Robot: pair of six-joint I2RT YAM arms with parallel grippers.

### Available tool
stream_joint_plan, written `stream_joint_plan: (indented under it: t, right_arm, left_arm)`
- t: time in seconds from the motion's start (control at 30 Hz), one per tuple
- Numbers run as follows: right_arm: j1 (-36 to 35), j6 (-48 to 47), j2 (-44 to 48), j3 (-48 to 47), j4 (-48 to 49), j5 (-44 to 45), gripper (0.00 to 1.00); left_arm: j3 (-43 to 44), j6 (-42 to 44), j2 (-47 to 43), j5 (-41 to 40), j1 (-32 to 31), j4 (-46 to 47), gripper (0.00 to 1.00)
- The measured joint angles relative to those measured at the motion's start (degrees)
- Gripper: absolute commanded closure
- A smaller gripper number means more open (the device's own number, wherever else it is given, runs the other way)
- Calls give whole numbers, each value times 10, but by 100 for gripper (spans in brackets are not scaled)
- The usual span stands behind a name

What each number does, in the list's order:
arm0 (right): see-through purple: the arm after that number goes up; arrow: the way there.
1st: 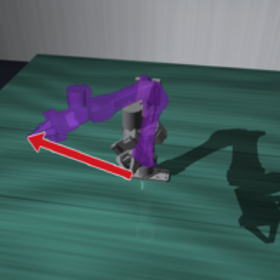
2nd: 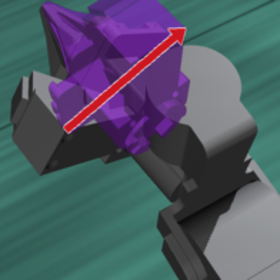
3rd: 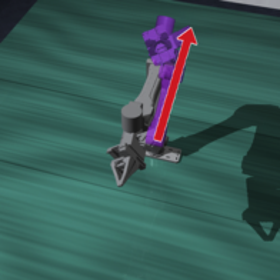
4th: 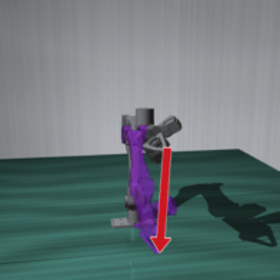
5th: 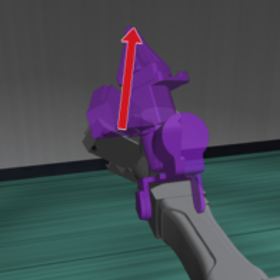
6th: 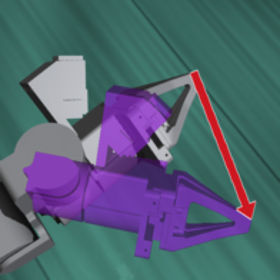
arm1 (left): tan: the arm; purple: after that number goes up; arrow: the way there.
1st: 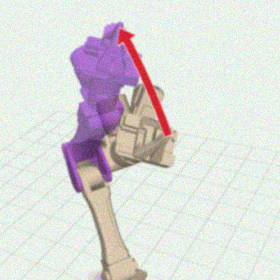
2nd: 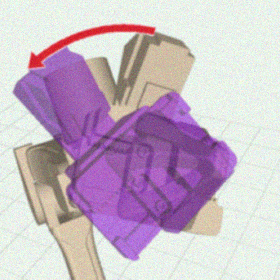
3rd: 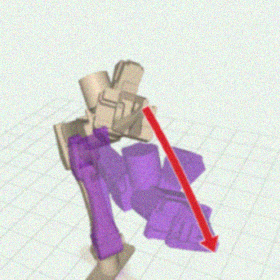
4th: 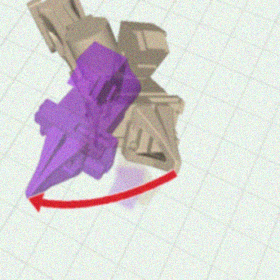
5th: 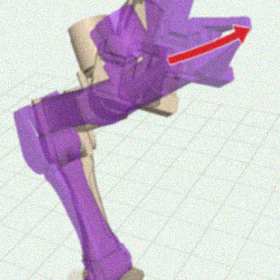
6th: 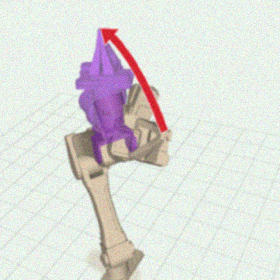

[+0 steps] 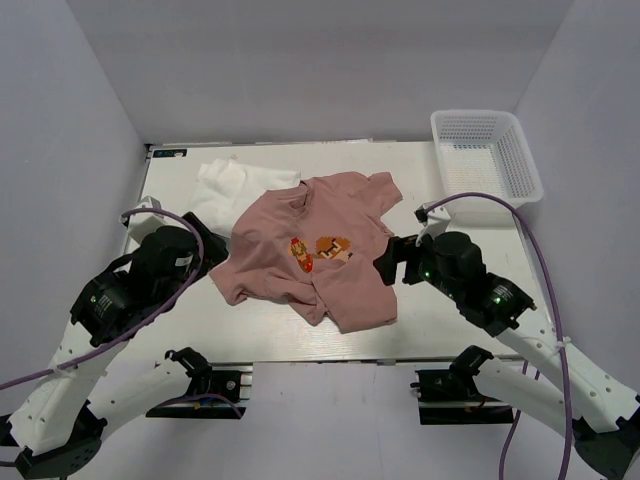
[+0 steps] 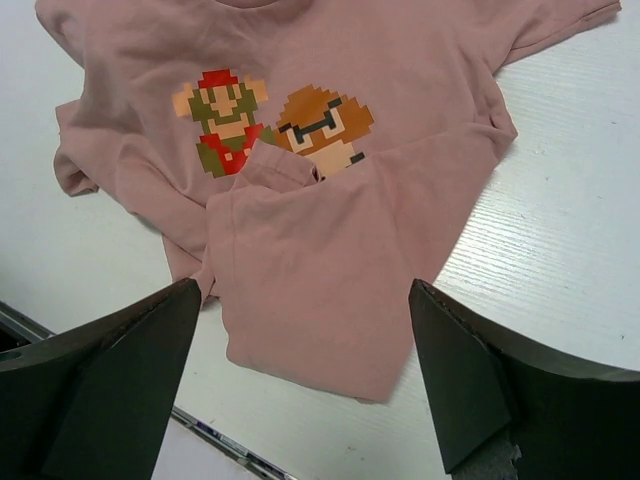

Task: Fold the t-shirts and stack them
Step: Put the neatly folded tshirt into the corner of the board with the left arm

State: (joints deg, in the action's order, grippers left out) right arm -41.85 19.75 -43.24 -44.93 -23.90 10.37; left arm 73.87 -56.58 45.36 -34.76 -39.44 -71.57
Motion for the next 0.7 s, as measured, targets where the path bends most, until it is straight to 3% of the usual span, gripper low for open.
stream_joint_plan:
  t: [0.23, 0.43, 0.53, 0.7]
  right_arm:
    - [0, -1, 2, 12, 5, -6, 10]
    - [0, -29, -15, 34, 16, -49, 10]
    - [-4, -51, -72, 32, 24, -89, 10]
    - [-35, -86, -263, -27, 50, -123, 10]
  left_arm:
    - [-21, -44, 17, -51, 0, -26, 0]
    - [-47, -41, 85, -81, 0, -13, 0]
    - [-50, -32, 93, -84, 1, 17, 0]
    - [-65, -11, 80, -66, 3, 86, 0]
